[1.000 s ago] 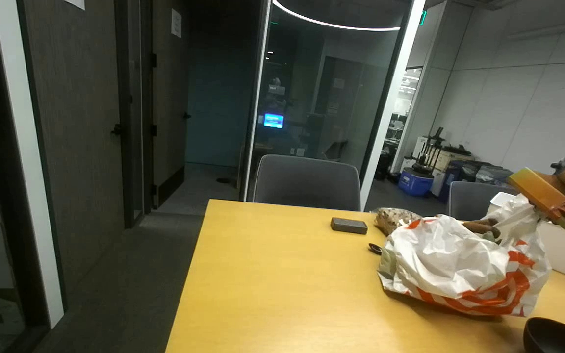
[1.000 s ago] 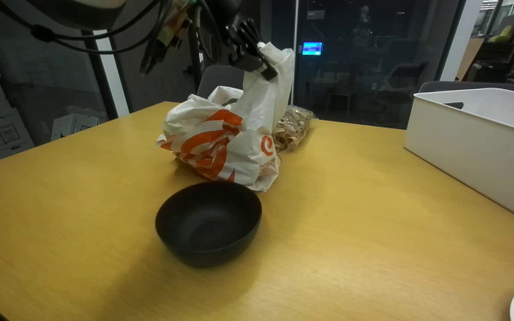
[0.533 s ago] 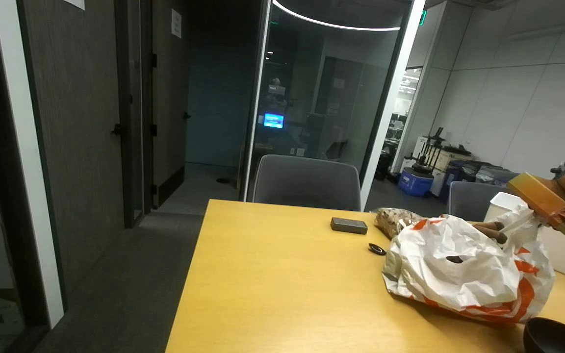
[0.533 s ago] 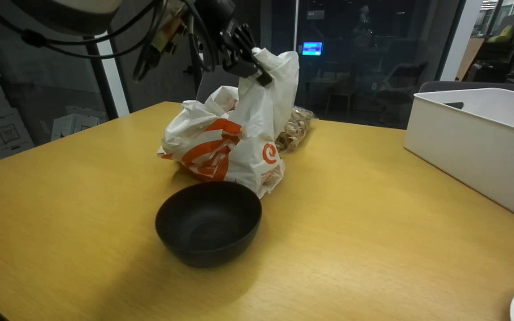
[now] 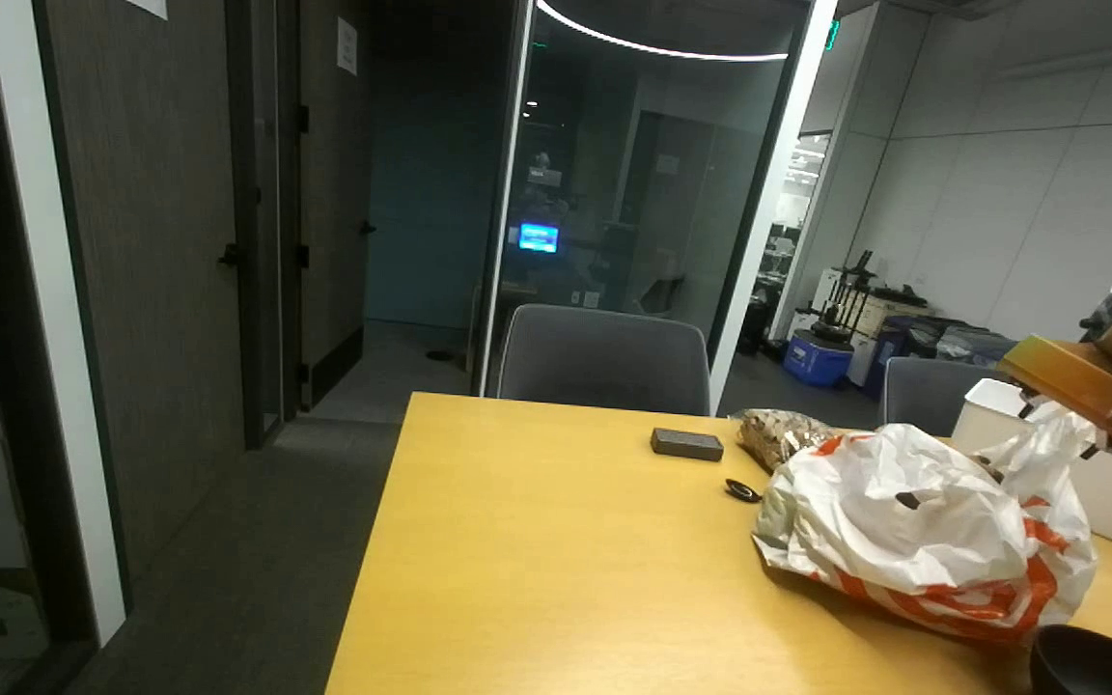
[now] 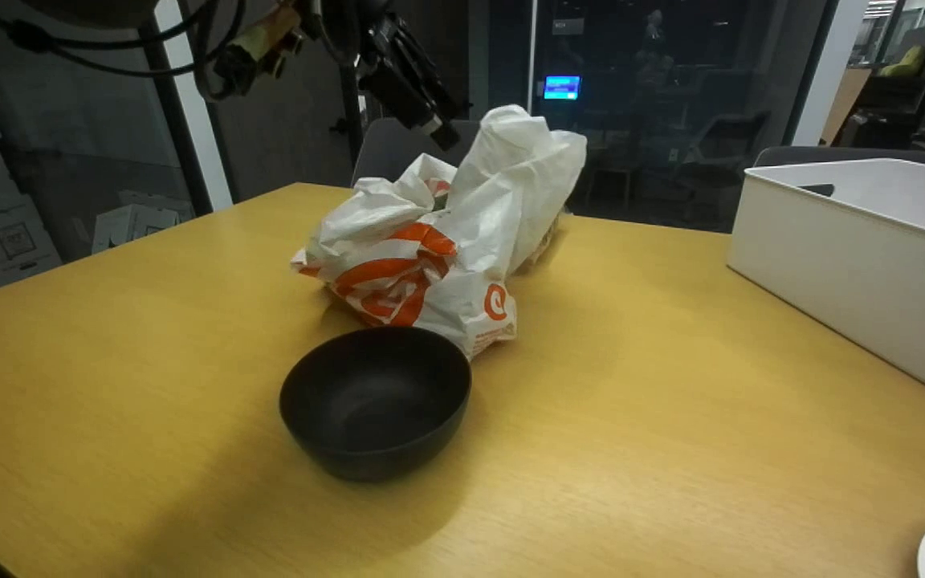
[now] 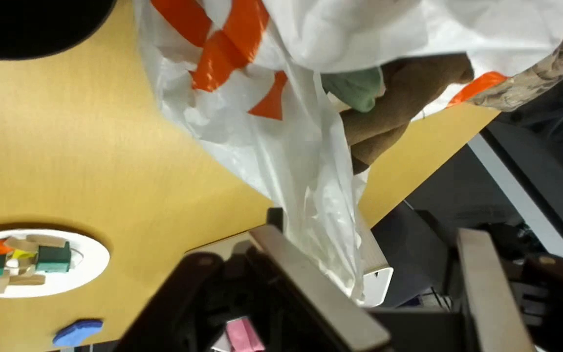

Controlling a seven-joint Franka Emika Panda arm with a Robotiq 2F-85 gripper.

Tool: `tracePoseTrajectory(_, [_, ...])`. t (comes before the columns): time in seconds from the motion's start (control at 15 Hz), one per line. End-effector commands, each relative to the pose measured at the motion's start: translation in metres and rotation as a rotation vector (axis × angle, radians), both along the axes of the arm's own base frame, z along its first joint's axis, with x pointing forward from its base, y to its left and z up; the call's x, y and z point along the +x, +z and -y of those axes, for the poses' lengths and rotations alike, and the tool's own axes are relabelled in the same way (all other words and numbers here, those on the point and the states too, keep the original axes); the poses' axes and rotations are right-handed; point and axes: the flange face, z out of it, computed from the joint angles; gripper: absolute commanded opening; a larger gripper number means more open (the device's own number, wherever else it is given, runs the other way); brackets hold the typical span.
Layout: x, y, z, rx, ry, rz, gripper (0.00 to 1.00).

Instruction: Put the items on the table in the plastic bag

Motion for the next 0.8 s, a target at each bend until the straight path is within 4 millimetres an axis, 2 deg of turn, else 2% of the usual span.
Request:
tracePoseTrajectory(0.0, [0.002,0.030,-0.017,-0.074,0.098,-0.110,0.98])
tracePoseTrajectory(0.33, [0.023,0.060,-0.025,-0.162,0.203,-0.186,1.00])
tracePoseTrajectory(0.47, [0.033,0.060,-0.023,-0.156,0.233,-0.229,1.00])
tracePoseTrajectory(0.53, [0.018,0.054,-0.024,-0.157,0.202,-0.192,1.00])
tracePoseTrajectory(0.73, [0.028,0.052,-0.022,-0.157,0.222,-0.221,1.00])
